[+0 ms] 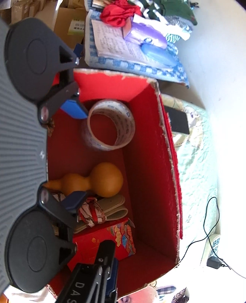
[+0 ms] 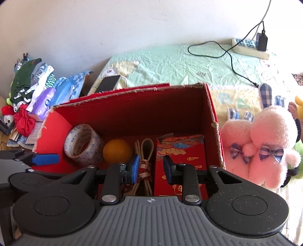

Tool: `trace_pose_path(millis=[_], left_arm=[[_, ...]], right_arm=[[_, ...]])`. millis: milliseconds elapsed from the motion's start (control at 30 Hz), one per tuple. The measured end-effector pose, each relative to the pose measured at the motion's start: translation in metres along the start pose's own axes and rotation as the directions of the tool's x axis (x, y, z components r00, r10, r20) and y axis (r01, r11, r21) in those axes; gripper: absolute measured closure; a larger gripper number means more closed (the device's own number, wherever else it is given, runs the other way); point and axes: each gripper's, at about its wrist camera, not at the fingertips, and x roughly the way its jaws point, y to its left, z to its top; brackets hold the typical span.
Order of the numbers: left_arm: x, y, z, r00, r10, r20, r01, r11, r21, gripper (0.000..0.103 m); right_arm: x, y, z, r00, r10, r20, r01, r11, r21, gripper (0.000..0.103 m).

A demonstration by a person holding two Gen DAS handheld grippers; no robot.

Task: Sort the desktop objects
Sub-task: 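Withdraw the right gripper up and back from the box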

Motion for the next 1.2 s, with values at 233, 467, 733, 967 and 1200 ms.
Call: trace_pose_path(millis=[233,467,733,967,1200], left_arm=[[-0.027,0.0,-0.007,0.999,0.026,0.042,-0.024,0.999,-0.048,0.014],[-0.06,-0.011,-0.025,0.995,0.066,0.071,-0.058,0.992,-0.11,0.014],[-0.086,-0.031,-0.058,0.992,0.11,0.06,-0.097,0.979,-0.18,0.011],[-0.091,-0.05,-0.09,0.99,0.137,0.019,-0.13,0.967,-0.218,0.008],[-0.078,-0.058,-0.12,0.988,0.141,-0.059,-0.152,0.958,-0.242,0.008]], right_arm=[[-0.022,0.0,-0.001,0.999,0.009,0.043,-0.008,1.0,-0.02,0.072],[-0.048,-0.003,-0.011,0.996,0.049,0.068,-0.045,0.997,-0.059,0.072],[-0.079,-0.012,-0.035,0.992,0.08,0.099,-0.07,0.993,-0.1,0.065],[-0.089,-0.024,-0.059,0.992,0.105,0.073,-0.096,0.988,-0.124,0.064],[-0.081,-0.03,-0.085,0.995,0.1,0.008,-0.098,0.986,-0.131,0.064]])
